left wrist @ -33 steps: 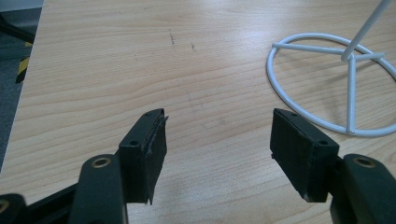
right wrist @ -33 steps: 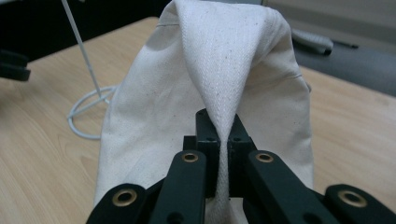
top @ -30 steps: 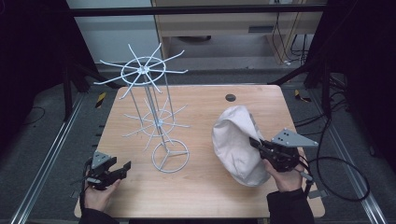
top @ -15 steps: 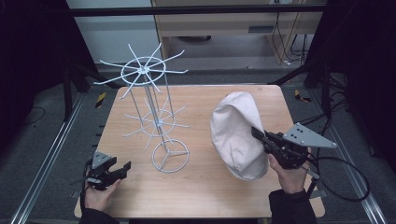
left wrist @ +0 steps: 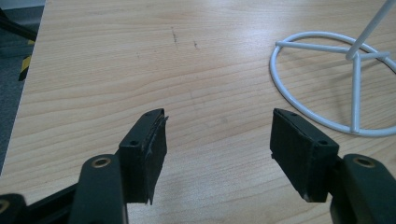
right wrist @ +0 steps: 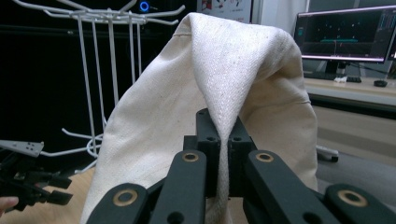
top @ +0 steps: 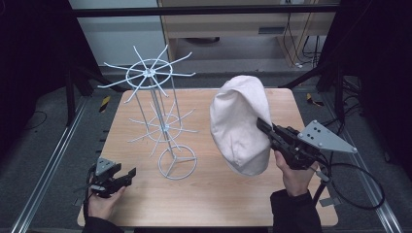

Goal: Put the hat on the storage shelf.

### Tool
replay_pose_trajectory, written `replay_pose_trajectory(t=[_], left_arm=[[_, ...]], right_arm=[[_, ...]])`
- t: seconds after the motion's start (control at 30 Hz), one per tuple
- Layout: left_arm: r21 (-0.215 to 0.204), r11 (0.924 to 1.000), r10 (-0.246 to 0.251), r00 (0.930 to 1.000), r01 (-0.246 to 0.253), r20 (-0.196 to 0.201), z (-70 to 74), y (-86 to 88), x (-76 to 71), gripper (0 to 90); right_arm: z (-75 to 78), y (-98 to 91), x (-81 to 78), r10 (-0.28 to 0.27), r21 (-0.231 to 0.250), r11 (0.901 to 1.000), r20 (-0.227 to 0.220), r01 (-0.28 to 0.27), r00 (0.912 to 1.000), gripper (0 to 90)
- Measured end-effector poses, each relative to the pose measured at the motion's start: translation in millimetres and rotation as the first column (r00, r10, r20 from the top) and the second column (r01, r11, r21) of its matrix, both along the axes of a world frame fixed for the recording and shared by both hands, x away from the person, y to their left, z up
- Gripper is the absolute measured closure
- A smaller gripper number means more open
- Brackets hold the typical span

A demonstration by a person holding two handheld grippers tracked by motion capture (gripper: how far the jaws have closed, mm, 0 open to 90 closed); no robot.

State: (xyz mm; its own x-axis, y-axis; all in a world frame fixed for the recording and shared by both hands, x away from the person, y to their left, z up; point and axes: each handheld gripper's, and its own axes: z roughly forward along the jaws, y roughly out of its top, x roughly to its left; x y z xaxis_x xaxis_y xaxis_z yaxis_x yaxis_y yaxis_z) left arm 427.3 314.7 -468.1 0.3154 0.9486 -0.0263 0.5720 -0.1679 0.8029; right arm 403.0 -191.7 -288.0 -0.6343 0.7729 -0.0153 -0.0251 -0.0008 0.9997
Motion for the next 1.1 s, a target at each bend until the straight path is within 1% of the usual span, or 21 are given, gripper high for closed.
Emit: replay_pose_trajectory(t=[0.1,0.2,0.27,0.37,0.4,0.53,0.57,0.6,0.63,0.67,0.7,0.73,0.77,0.8,0.97,1.1], left_arm=[[0.002,1.0000,0.001,1.0000,-0.001,0.001,0.0,0.6,0.1,36.3],[0.004,1.0000,0.001,1.0000,-0.001,0.001,0.0,0.8,0.2,36.3],[0.000,1.0000,0.002,1.0000,-0.002,-0.001,-0.1,0.4,0.2,36.3],[0.005,1.0000,0.001,1.0000,-0.001,0.000,0.0,0.9,0.2,36.4],[0.005,1.0000,0.001,1.0000,-0.001,0.000,0.0,0.9,0.2,36.4],[0.001,1.0000,0.002,1.0000,-0.002,0.000,0.1,1.4,0.2,36.4],[-0.001,1.0000,0.003,1.0000,-0.003,0.001,0.0,1.4,0.3,36.4],[0.001,1.0000,0.002,1.0000,-0.002,-0.001,0.1,1.5,0.2,36.4],[0.001,1.0000,0.002,1.0000,-0.002,-0.001,0.1,1.5,0.2,36.4],[-0.002,1.0000,0.004,1.0000,-0.004,0.001,0.1,1.3,0.1,36.4],[-0.001,1.0000,0.004,1.0000,-0.004,0.000,0.2,1.4,0.0,36.4],[-0.001,1.0000,0.004,1.0000,-0.004,0.000,0.2,1.4,0.1,36.4],[-0.001,1.0000,0.003,1.0000,-0.003,0.000,0.1,1.5,0.3,36.5],[0.000,1.0000,0.003,1.0000,-0.003,-0.001,0.1,1.6,0.3,36.5],[0.002,1.0000,0.001,1.0000,-0.001,-0.003,0.0,1.4,0.4,36.6],[0.001,1.0000,-0.001,1.0000,0.001,-0.004,-0.2,0.7,0.4,36.6]], right_arm=[[4.7,2.7,1.6,0.001,0.005,1.0000,0.015,-0.001,0.9999,88.2],[12.3,6.9,4.9,0.002,0.024,0.9997,0.029,-0.003,0.9996,88.3],[14.7,8.2,5.3,0.003,0.029,0.9996,0.034,-0.004,0.9994,88.3],[25.9,14.2,6.5,0.004,0.043,0.9990,0.069,-0.007,0.9976,88.3],[25.9,14.2,6.5,0.004,0.043,0.9990,0.069,-0.007,0.9976,88.3],[38.7,20.1,7.1,0.012,0.066,0.9976,0.101,-0.019,0.9948,88.3],[44.2,23.0,6.7,0.012,0.075,0.9969,0.118,-0.021,0.9929,88.3],[44.2,23.0,6.7,0.012,0.075,0.9969,0.118,-0.021,0.9929,88.3],[49.9,25.8,6.6,0.011,0.081,0.9964,0.137,-0.022,0.9905,88.3],[49.9,25.8,6.6,0.011,0.081,0.9964,0.137,-0.022,0.9905,88.3],[55.6,27.8,6.9,0.013,0.084,0.9961,0.152,-0.026,0.9884,88.3],[55.6,27.8,6.9,0.013,0.084,0.9961,0.152,-0.026,0.9884,88.3],[61.0,29.9,7.0,0.012,0.086,0.9959,0.164,-0.027,0.9863,88.3],[61.0,29.9,7.0,0.012,0.086,0.9959,0.164,-0.027,0.9863,88.3],[71.7,36.9,8.8,0.028,0.089,0.9950,0.184,-0.045,0.9826,88.3],[77.2,47.2,12.4,0.051,0.083,0.9942,0.188,-0.068,0.9808,88.3]])
